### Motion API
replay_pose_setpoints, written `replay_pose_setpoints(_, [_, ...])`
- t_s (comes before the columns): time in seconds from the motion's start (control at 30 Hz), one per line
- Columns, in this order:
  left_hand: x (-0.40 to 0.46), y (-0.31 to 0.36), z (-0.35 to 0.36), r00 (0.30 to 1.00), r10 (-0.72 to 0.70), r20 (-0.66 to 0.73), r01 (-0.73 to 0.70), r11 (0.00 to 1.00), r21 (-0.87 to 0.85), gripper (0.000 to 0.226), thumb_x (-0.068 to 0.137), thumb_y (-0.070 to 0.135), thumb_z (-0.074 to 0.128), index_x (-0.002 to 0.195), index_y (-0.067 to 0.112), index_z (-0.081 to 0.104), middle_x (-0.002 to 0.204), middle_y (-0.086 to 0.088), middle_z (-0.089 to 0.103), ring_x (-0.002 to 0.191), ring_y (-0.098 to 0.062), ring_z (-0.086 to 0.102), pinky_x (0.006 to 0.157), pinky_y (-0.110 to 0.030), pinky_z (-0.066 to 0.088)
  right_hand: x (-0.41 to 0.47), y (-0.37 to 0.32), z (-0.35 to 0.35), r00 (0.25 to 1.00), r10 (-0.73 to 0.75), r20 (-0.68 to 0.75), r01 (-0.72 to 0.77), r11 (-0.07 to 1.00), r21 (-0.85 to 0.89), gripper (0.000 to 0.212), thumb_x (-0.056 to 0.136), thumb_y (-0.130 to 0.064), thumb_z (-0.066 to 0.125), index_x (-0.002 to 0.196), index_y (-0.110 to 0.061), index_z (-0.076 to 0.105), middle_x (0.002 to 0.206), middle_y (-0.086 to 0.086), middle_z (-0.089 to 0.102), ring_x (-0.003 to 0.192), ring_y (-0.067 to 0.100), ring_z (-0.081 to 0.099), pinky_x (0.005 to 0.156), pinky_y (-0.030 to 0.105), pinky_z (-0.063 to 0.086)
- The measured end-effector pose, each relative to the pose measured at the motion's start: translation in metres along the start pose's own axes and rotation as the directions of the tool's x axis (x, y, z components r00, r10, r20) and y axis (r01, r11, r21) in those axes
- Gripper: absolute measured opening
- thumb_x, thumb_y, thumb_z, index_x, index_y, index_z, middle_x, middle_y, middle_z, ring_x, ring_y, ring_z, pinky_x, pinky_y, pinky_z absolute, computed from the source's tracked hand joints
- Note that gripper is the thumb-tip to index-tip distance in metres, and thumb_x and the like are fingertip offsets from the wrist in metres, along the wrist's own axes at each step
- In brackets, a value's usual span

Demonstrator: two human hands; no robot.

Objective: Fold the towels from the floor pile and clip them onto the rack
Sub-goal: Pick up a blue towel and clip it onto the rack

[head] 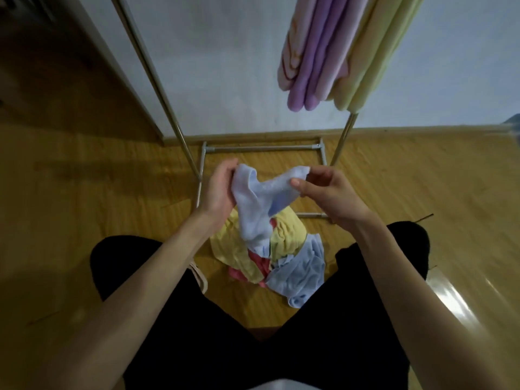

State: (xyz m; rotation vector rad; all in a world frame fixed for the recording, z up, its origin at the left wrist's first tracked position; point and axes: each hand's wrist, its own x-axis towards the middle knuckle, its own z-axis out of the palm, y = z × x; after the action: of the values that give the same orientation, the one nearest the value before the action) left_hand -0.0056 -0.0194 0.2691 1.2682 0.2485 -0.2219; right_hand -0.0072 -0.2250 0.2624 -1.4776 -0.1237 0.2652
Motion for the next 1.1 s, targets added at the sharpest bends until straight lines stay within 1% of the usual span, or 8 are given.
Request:
replay_pose_setpoints(0.1, [-0.007, 0.004, -0.001, 0.995, 0.005, 0.103, -0.028, 0.975, 0.221, 0.043, 0.073, 0.063, 0.064, 0.076, 0.02, 0.06, 0.079, 0.002, 0.059, 0.081, -0.01, 0.059, 0.075, -0.027, 0.049, 0.005, -0.019, 0.011, 0.995, -0.087, -0.04, 0.089, 0.995, 0.045, 0.009, 0.088, -0.011, 0.066, 0.087, -0.003, 0.069, 0.081, 0.005, 0.067, 0.08, 0.015, 0.061, 0.074, 0.027, 0.048])
replay_pose_setpoints(0.2, [-0.007, 0.011, -0.003, 0.992, 0.101, 0.07, -0.122, 0.858, 0.499, 0.036, 0.064, 0.045, 0.081, 0.078, 0.022, 0.056, 0.073, 0.009, 0.055, 0.071, -0.005, 0.054, 0.063, -0.021, 0.045, 0.008, -0.033, 0.02, 0.99, -0.121, -0.07, 0.125, 0.991, 0.055, 0.012, 0.088, -0.014, 0.064, 0.09, -0.004, 0.07, 0.084, 0.01, 0.066, 0.083, 0.02, 0.059, 0.074, 0.031, 0.047])
replay_pose_setpoints(0.37, [-0.008, 0.019, -0.01, 0.984, 0.095, 0.149, -0.164, 0.799, 0.578, 0.007, 0.087, 0.021, 0.06, 0.081, 0.019, 0.058, 0.08, 0.001, 0.059, 0.078, -0.012, 0.056, 0.07, -0.03, 0.044, 0.009, -0.045, 0.034, 0.983, -0.176, -0.058, 0.175, 0.984, -0.018, 0.01, 0.092, -0.004, 0.059, 0.091, -0.003, 0.068, 0.075, -0.003, 0.067, 0.075, 0.007, 0.059, 0.066, 0.018, 0.047])
replay_pose_setpoints(0.5, [-0.013, 0.019, -0.028, 0.978, 0.099, 0.185, -0.201, 0.687, 0.698, 0.015, 0.084, 0.022, 0.045, 0.079, 0.023, 0.059, 0.075, 0.004, 0.061, 0.072, -0.012, 0.058, 0.063, -0.031, 0.044, 0.012, -0.052, 0.036, 0.976, -0.189, -0.105, 0.183, 0.981, -0.06, 0.017, 0.092, -0.005, 0.06, 0.077, -0.01, 0.065, 0.06, -0.015, 0.056, 0.061, -0.001, 0.048, 0.059, 0.015, 0.039])
replay_pose_setpoints(0.7, [-0.028, 0.0, -0.062, 0.98, 0.162, 0.115, -0.179, 0.468, 0.865, 0.021, 0.089, 0.01, 0.054, 0.071, -0.001, 0.055, 0.06, -0.014, 0.05, 0.053, -0.015, 0.044, 0.052, -0.03, 0.029, 0.013, -0.048, 0.036, 0.97, -0.218, -0.11, 0.208, 0.973, -0.096, 0.019, 0.091, -0.014, 0.064, 0.086, 0.004, 0.068, 0.076, 0.008, 0.056, 0.077, 0.017, 0.05, 0.069, 0.034, 0.041])
replay_pose_setpoints(0.83, [-0.035, -0.008, -0.069, 0.983, 0.146, 0.108, -0.155, 0.368, 0.917, 0.025, 0.091, 0.017, 0.053, 0.071, 0.003, 0.055, 0.06, -0.015, 0.052, 0.053, -0.022, 0.049, 0.051, -0.031, 0.03, 0.016, -0.039, 0.037, 0.945, -0.266, -0.19, 0.222, 0.949, -0.223, 0.011, 0.091, -0.01, 0.064, 0.085, -0.004, 0.07, 0.068, 0.001, 0.056, 0.068, 0.011, 0.049, 0.064, 0.025, 0.042])
replay_pose_setpoints(0.93, [-0.031, -0.005, -0.071, 0.991, 0.119, 0.067, -0.109, 0.389, 0.915, 0.028, 0.096, 0.019, 0.047, 0.077, 0.001, 0.055, 0.068, -0.019, 0.057, 0.06, -0.028, 0.054, 0.055, -0.035, 0.034, 0.017, -0.031, 0.035, 0.913, -0.331, -0.24, 0.223, 0.895, -0.385, 0.01, 0.09, -0.009, 0.063, 0.088, -0.013, 0.071, 0.08, -0.003, 0.062, 0.077, 0.011, 0.057, 0.071, 0.02, 0.045])
replay_pose_setpoints(1.1, [-0.03, 0.02, -0.061, 0.996, 0.094, 0.011, -0.072, 0.686, 0.724, 0.026, 0.1, 0.015, 0.042, 0.091, -0.002, 0.06, 0.08, -0.015, 0.058, 0.074, -0.024, 0.056, 0.068, -0.037, 0.043, 0.009, -0.01, 0.022, 0.865, -0.48, -0.147, 0.23, 0.64, -0.733, 0.008, 0.087, -0.001, 0.058, 0.09, -0.007, 0.062, 0.084, -0.006, 0.048, 0.067, 0.008, 0.047, 0.062, 0.022, 0.044])
